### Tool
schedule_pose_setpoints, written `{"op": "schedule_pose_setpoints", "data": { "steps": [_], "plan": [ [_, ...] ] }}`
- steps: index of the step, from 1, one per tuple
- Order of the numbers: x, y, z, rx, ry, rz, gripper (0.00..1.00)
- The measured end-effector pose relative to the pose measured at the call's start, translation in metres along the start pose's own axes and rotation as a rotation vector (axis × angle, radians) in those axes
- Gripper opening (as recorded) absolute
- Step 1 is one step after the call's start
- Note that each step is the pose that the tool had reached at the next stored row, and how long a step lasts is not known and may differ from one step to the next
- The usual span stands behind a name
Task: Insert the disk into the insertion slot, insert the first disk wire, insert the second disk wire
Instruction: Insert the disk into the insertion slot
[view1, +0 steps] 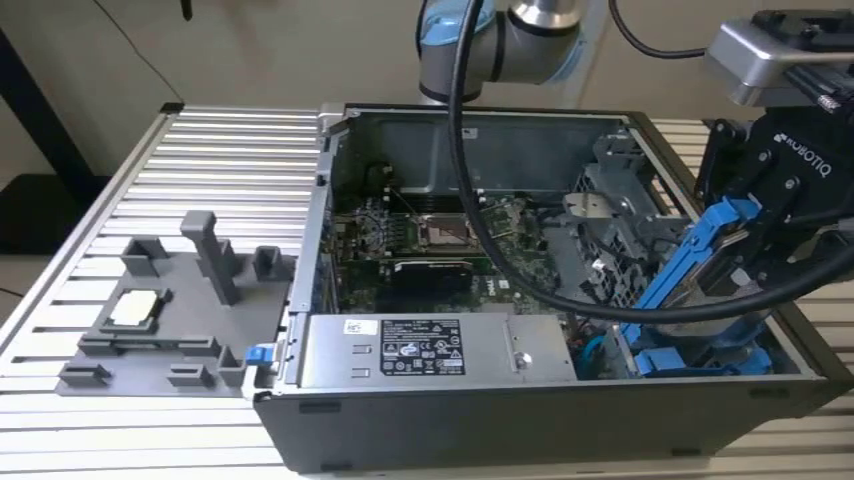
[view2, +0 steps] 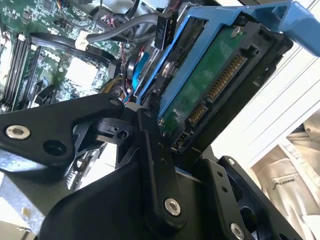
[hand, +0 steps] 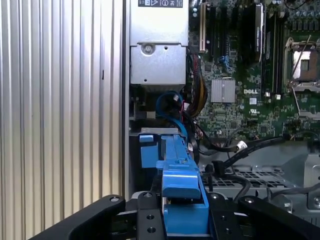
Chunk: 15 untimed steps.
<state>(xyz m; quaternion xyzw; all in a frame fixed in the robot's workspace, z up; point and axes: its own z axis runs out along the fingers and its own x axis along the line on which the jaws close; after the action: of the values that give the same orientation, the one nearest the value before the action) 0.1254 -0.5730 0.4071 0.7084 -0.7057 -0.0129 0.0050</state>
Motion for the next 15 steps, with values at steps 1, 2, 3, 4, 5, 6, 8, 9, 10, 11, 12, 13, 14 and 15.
{"op": "schedule_pose_setpoints", "data": {
  "steps": [1, 2, 3, 4, 5, 6, 8, 9, 10, 11, 12, 13, 14, 15],
  "plan": [
    [0.0, -0.0002, 0.0014, 0.0, -0.0008, 0.0, 0.33],
    [0.0, -0.0004, 0.0029, 0.0, -0.0016, 0.0, 0.33],
    [0.0, -0.0005, 0.0044, 0.0, -0.0024, 0.0, 0.33],
    [0.0, -0.0007, 0.0058, 0.0, -0.0031, 0.0, 0.33],
    [-0.0001, -0.0009, 0.0073, -0.0001, -0.0039, 0.0, 0.33],
    [-0.0002, -0.0011, 0.0087, -0.0001, -0.0048, 0.0, 0.33],
    [-0.0005, -0.0014, 0.0109, 0.0, -0.009, 0.0, 0.33],
    [-0.0007, -0.0016, 0.0116, 0.0001, -0.0128, 0.0, 0.33],
    [-0.0009, -0.0018, 0.0123, 0.0002, -0.0197, -0.001, 0.33],
    [-0.001, -0.0018, 0.0127, 0.0001, -0.0265, -0.001, 0.33],
    [-0.0012, -0.002, 0.0132, 0.0001, -0.0341, -0.001, 0.33],
    [-0.0014, -0.0021, 0.0139, 0.0001, -0.0418, -0.001, 0.33],
    [-0.0015, -0.0022, 0.0145, 0.0001, -0.0484, -0.001, 0.33],
    [-0.0012, -0.0024, 0.015, 0.0, -0.0497, -0.001, 0.33]
  ]
}}
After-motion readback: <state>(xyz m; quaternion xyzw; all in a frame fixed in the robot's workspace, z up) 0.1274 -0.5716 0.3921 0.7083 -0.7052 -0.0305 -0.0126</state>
